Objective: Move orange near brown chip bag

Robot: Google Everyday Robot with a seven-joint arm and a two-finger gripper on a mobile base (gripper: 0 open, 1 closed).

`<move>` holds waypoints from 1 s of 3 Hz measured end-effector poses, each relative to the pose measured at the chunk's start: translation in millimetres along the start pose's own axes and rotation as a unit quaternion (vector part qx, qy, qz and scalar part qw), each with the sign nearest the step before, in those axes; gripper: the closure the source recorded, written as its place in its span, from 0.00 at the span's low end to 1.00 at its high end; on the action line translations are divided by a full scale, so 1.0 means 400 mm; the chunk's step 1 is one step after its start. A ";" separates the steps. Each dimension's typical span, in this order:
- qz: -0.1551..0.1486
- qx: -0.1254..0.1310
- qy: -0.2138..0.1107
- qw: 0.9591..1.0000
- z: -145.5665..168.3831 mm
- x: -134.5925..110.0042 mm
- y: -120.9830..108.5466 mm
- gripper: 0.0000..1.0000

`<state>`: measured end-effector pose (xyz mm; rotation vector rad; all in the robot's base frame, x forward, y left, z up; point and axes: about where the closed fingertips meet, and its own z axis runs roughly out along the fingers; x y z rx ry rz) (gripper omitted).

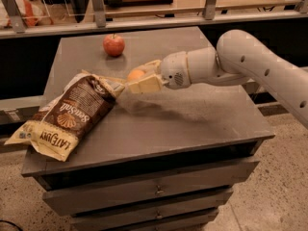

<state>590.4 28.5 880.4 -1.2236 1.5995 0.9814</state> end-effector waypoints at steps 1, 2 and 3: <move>-0.003 -0.017 0.000 1.000 0.051 -0.001 0.034 1.00; 0.001 -0.032 0.005 0.999 0.090 0.007 0.071 1.00; 0.009 -0.033 0.007 0.999 0.107 0.018 0.087 1.00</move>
Offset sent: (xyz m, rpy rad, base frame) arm -0.0357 0.0536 -0.0209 -0.0060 0.0467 0.0856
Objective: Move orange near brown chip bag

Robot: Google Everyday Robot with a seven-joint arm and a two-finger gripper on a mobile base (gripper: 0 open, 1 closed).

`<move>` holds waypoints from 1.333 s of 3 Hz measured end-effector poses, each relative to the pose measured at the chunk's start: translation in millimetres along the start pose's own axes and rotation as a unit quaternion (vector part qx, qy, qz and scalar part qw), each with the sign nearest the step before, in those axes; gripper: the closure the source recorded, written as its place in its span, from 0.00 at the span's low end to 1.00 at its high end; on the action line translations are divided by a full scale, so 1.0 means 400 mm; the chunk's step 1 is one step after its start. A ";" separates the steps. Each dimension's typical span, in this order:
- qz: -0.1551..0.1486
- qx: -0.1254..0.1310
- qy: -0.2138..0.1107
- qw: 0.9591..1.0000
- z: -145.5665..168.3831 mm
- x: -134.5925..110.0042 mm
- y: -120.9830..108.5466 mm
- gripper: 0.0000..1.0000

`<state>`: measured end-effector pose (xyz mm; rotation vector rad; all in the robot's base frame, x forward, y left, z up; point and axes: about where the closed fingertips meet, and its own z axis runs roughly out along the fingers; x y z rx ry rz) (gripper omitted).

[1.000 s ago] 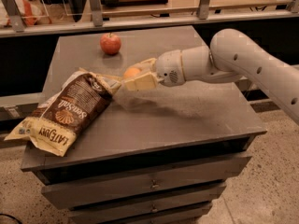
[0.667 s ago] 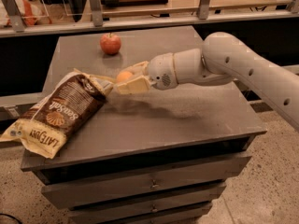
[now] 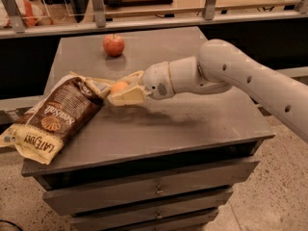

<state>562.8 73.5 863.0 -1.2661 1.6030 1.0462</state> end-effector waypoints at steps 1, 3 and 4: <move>0.006 0.005 0.000 1.000 0.006 0.008 0.003 1.00; 0.015 0.001 -0.011 1.000 0.035 0.021 0.036 1.00; 0.020 0.006 -0.009 1.000 0.041 0.027 0.046 0.87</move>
Offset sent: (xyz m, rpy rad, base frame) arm -0.0047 0.0025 -0.0107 0.0179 0.0263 -0.0342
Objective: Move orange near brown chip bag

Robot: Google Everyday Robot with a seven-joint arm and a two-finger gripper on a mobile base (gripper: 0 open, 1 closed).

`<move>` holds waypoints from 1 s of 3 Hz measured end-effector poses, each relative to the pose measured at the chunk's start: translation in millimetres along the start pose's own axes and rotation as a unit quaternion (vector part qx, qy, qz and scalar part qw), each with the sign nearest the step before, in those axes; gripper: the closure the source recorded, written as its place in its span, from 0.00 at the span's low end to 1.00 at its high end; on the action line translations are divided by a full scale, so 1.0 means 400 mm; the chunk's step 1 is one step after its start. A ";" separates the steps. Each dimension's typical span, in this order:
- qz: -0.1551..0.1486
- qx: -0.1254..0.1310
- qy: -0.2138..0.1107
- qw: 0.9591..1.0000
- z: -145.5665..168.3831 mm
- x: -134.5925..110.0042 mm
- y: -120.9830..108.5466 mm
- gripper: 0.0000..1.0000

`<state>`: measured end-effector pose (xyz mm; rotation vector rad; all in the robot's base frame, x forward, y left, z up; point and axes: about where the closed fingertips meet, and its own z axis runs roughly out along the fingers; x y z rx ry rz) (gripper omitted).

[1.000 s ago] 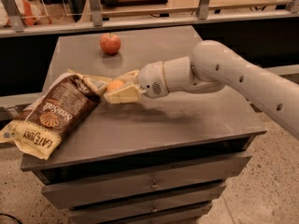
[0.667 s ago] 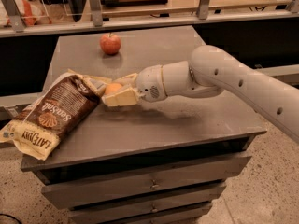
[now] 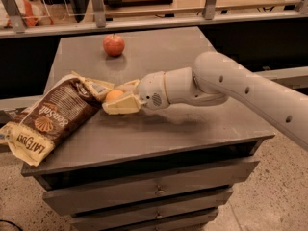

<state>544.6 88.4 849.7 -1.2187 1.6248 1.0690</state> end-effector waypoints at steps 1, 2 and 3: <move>0.004 0.004 0.005 1.000 0.006 0.010 0.010 0.62; 0.001 0.006 0.007 1.000 0.004 0.015 0.023 0.39; -0.005 0.009 0.010 1.000 -0.002 0.014 0.037 0.17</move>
Offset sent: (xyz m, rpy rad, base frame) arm -0.0140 -0.0037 -0.0062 -0.0220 -0.0041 -0.0243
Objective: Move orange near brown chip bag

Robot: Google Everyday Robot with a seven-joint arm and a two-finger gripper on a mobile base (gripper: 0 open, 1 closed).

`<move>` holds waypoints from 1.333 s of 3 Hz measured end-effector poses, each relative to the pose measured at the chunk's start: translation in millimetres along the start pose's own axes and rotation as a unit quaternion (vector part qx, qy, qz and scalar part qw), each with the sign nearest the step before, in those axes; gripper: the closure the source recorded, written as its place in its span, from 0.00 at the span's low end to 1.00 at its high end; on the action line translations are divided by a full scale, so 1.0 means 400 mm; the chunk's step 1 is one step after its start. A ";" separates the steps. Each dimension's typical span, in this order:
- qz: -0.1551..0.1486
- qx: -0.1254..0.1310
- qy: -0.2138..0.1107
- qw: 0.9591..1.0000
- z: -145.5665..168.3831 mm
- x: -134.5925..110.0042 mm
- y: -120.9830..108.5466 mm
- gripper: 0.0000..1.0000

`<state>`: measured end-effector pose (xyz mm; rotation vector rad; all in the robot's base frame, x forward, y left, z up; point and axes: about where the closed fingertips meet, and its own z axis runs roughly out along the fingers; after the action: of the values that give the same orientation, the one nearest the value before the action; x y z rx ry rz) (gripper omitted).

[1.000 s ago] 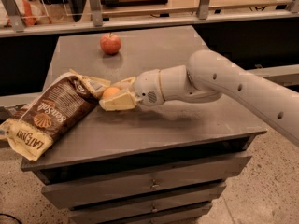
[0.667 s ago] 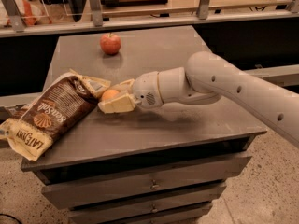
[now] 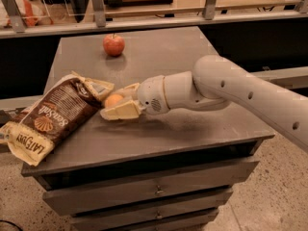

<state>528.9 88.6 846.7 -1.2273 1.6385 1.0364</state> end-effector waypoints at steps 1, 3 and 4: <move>-0.008 0.002 0.002 1.000 -0.003 -0.002 0.011 0.00; -0.014 0.003 0.005 1.000 -0.002 -0.003 0.014 0.00; -0.018 0.008 0.007 1.000 -0.007 -0.004 0.013 0.00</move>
Offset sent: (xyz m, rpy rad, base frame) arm -0.0063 -0.0031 0.0010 -0.0215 -0.0347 -0.0042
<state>523.9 87.5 849.6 -1.2518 1.6256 0.9940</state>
